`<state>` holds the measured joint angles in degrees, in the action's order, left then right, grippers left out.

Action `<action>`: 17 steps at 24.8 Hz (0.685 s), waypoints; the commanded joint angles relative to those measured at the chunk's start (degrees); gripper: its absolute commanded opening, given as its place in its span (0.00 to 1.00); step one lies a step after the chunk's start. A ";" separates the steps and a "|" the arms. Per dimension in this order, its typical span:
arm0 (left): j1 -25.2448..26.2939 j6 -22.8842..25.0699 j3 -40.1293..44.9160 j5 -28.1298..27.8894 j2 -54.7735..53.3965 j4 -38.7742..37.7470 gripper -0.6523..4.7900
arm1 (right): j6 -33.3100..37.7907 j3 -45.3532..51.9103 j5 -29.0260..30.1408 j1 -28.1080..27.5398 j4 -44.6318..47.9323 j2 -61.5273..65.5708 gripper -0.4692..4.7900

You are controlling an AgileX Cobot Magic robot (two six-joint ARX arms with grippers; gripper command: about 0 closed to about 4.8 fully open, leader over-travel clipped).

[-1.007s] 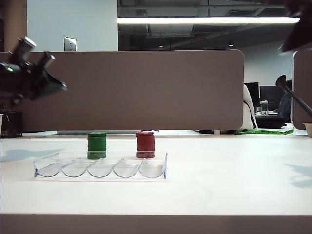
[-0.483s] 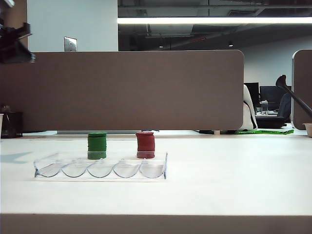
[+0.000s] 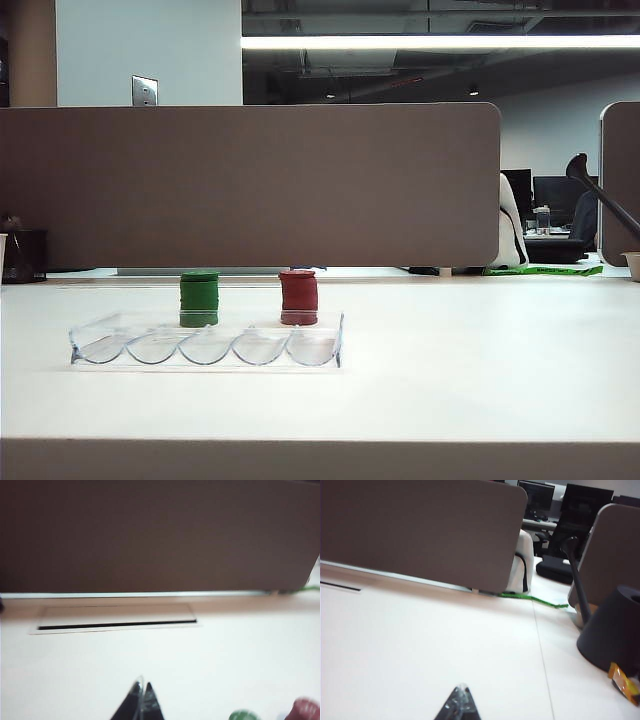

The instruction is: Pick up the chip in the box and place it on the pile of chips with the same color.

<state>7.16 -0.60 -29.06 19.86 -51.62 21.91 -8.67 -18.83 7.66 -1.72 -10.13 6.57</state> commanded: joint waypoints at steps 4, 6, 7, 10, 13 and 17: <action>-0.11 6.67 0.00 -5.07 12.22 -12.20 0.11 | 0.94 -0.09 -0.13 -0.02 -8.15 -6.69 0.09; -0.20 6.82 0.07 -5.60 15.26 -14.84 0.11 | 2.86 -0.04 -0.09 -0.02 -9.22 -6.67 0.09; -0.20 6.91 0.11 -5.75 16.81 -16.13 0.11 | 4.15 0.07 -0.04 -0.02 -9.27 -6.67 0.09; -0.20 9.68 0.52 -5.95 21.24 -19.52 0.11 | 7.48 0.33 -0.07 0.02 -9.11 -6.67 0.09; -0.17 10.69 2.54 -7.21 27.76 -23.65 0.11 | 8.68 1.66 -0.07 0.04 -7.26 -6.67 0.09; -0.20 10.67 5.90 -7.19 34.80 -27.52 0.11 | 10.23 5.20 1.66 0.13 -1.14 -6.67 0.09</action>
<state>6.87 9.65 -23.55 12.80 -18.02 -4.56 0.64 -14.39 8.27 -1.69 -14.98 -0.08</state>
